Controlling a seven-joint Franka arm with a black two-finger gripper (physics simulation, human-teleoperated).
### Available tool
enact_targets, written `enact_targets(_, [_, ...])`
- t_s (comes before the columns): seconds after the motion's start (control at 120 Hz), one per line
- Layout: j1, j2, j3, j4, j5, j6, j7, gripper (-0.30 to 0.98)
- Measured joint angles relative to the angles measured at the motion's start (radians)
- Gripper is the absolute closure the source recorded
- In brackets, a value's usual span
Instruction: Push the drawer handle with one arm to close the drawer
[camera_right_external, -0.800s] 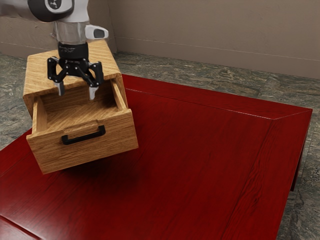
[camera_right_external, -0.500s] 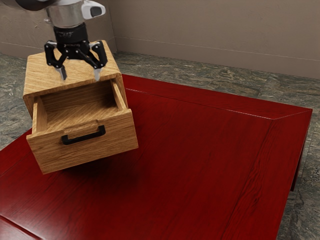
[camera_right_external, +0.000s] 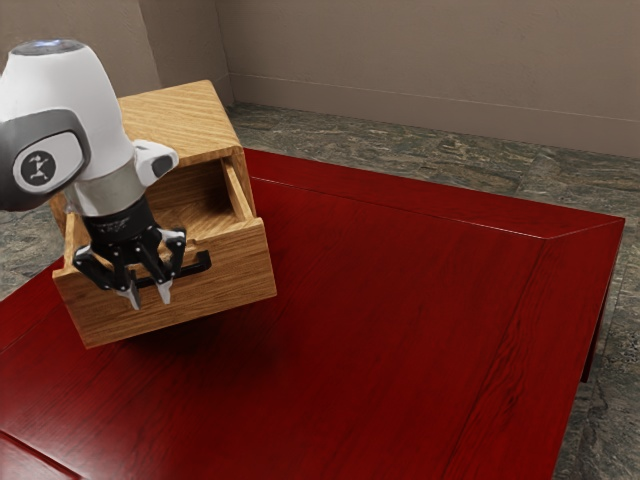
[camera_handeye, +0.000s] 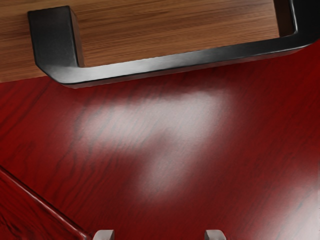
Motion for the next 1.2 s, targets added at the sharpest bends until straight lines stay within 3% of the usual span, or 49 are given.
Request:
enact_targets(0.142, [0.009,0.088,0.004,0.004,0.026,0.061,-0.051,0.69])
enact_targets(0.333, [0.016,0.122,0.007,-0.002,0.041,0.129,-0.097,0.75])
enact_targets(1.042, [0.093,0.258,0.027,0.081,0.082,0.22,-0.192,0.79])
enact_targets(1.2, [0.1,0.295,0.041,0.124,0.116,0.221,-0.2,0.79])
